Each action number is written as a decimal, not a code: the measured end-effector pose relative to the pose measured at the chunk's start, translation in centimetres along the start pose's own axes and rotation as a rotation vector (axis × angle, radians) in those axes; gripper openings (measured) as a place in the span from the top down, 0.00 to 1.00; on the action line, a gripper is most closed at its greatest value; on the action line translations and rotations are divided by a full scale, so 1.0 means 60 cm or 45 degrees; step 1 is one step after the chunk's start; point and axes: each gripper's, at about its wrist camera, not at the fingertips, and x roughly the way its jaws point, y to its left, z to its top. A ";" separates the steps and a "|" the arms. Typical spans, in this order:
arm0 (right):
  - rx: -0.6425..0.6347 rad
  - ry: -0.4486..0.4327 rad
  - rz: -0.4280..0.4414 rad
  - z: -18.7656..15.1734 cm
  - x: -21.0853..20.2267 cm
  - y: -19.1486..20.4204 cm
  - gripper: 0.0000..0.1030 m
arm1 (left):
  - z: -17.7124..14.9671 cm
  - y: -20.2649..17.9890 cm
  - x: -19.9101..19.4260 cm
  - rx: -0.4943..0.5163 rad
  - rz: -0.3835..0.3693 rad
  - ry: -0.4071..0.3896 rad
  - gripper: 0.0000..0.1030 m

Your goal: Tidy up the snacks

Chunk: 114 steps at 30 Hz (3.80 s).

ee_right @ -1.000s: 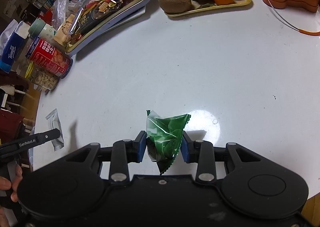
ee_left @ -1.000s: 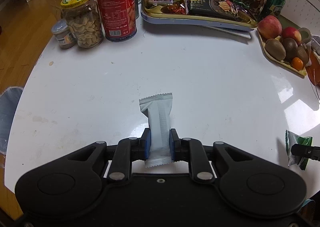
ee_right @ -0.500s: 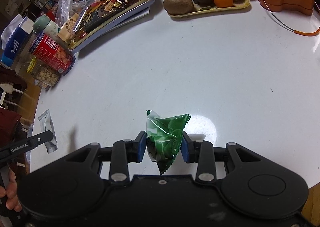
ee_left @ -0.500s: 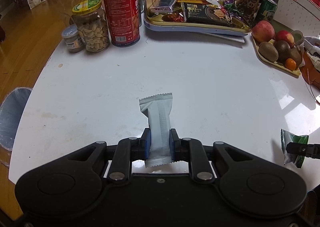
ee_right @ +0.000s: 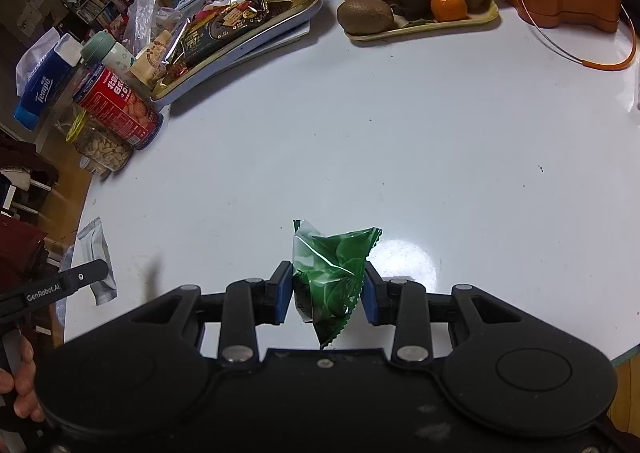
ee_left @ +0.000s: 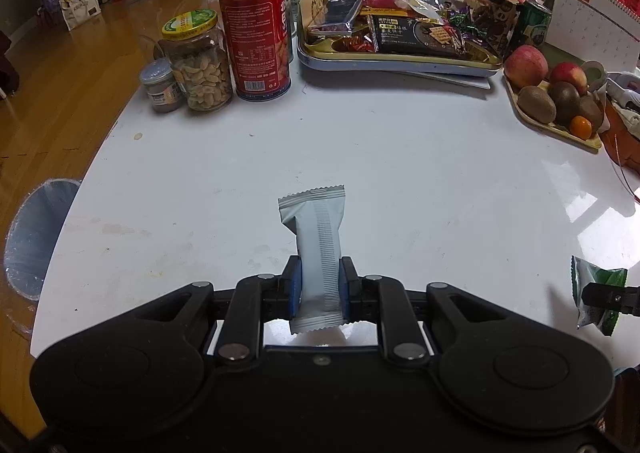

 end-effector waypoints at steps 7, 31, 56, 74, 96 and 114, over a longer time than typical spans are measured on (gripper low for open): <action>0.013 -0.028 0.049 -0.019 -0.030 0.005 0.63 | -0.016 -0.002 -0.025 0.015 -0.005 -0.028 0.76; -0.099 0.037 0.145 -0.223 -0.169 0.015 0.63 | -0.194 -0.099 -0.148 0.169 -0.349 0.138 0.76; -0.032 -0.052 0.130 -0.232 -0.191 0.003 0.52 | -0.212 -0.097 -0.164 0.057 -0.229 0.118 0.50; -0.141 -0.017 0.119 -0.241 -0.191 0.024 0.52 | -0.209 -0.098 -0.169 0.067 -0.164 0.075 0.50; -0.205 -0.017 0.074 -0.248 -0.190 0.031 0.52 | -0.212 -0.102 -0.170 0.075 -0.130 0.062 0.50; -0.195 -0.025 0.087 -0.247 -0.193 0.032 0.52 | -0.213 -0.100 -0.170 0.067 -0.117 0.065 0.51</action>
